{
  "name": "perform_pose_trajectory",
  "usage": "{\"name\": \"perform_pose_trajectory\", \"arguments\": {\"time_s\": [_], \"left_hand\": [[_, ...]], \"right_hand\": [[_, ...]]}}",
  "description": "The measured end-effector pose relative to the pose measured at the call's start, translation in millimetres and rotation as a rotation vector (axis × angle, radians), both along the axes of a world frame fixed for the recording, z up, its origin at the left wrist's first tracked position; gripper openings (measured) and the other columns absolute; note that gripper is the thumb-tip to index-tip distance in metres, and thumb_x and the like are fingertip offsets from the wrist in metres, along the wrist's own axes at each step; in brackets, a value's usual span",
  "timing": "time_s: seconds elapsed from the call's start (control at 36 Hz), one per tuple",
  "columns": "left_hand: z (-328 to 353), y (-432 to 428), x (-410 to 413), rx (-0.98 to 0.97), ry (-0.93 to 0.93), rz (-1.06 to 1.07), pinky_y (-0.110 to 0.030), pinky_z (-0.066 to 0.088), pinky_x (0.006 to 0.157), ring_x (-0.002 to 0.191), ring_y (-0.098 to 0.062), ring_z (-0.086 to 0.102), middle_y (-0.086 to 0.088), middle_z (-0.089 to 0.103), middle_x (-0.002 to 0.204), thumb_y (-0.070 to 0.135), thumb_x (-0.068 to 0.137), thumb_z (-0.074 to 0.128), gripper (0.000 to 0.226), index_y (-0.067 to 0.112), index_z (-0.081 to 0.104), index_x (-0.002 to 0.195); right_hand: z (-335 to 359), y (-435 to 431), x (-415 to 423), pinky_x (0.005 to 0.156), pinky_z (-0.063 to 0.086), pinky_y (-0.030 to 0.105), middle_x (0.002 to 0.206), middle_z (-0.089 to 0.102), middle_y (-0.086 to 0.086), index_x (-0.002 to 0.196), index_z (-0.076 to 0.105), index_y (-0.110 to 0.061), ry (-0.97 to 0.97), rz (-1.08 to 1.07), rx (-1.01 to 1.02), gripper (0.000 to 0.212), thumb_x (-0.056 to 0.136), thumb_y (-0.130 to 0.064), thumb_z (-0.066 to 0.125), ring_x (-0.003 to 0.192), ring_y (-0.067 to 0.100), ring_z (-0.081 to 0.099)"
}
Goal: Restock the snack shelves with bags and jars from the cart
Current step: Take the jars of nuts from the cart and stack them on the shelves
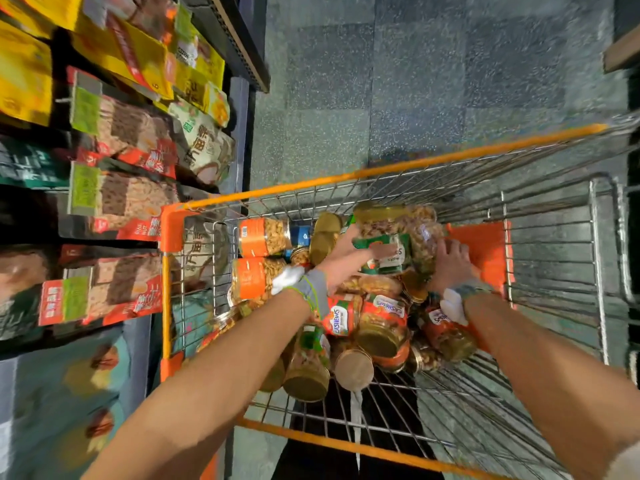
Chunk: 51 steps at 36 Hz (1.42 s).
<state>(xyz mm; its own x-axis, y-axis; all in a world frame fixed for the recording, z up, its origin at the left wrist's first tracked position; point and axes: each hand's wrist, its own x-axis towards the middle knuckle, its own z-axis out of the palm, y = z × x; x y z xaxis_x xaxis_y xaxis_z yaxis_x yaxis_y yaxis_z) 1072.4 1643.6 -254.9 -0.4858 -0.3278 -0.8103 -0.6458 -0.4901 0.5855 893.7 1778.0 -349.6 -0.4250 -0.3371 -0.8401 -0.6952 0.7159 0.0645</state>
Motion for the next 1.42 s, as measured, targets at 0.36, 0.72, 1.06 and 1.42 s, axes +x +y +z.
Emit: {"name": "perform_pose_trajectory", "arguments": {"time_s": [0.36,0.72,1.06,1.42], "left_hand": [[-18.6,-1.5,10.2,0.024,-0.063,0.089,-0.034,0.04,0.099,0.124,-0.017,0.042,0.005,0.045,0.132,0.04,0.08,0.084,0.096,0.022,0.027,0.154],[12.8,-6.8,13.9,-0.011,-0.001,0.194,-0.047,0.04,0.113,0.128,-0.019,0.055,0.005,0.059,0.14,0.064,0.055,0.09,0.108,0.027,0.045,0.146],[18.1,-7.8,23.3,-0.022,0.015,0.202,-0.042,0.031,0.116,0.141,-0.024,0.039,-0.003,0.043,0.154,0.043,0.075,0.087,0.106,0.023,0.023,0.157],[17.8,-16.2,38.9,0.006,0.006,0.246,-0.031,0.031,0.097,0.132,-0.017,0.042,0.01,0.046,0.13,0.039,0.075,0.087,0.099,0.021,0.029,0.153]], "right_hand": [[-37.0,-6.2,-6.0,0.111,0.036,0.059,0.165,-0.002,0.017,0.153,-0.014,-0.029,0.039,0.082,-0.12,0.12,0.078,0.007,0.071,0.15,0.046,0.004],[-1.6,4.7,-26.5,0.098,0.044,0.044,0.139,0.047,0.013,0.149,0.031,-0.031,-0.194,-0.142,-0.451,0.07,0.091,-0.035,0.07,0.123,0.037,0.052],[2.4,-28.6,-11.7,0.091,0.053,0.046,0.134,0.035,0.018,0.145,0.036,-0.045,-0.001,-0.3,-0.524,0.041,0.107,-0.032,0.033,0.078,0.036,0.055],[30.0,-33.6,-18.6,0.099,0.051,0.042,0.135,0.043,0.019,0.137,0.032,-0.024,-0.075,-0.549,-0.396,0.096,0.062,-0.051,0.085,0.108,0.04,0.059]]}}
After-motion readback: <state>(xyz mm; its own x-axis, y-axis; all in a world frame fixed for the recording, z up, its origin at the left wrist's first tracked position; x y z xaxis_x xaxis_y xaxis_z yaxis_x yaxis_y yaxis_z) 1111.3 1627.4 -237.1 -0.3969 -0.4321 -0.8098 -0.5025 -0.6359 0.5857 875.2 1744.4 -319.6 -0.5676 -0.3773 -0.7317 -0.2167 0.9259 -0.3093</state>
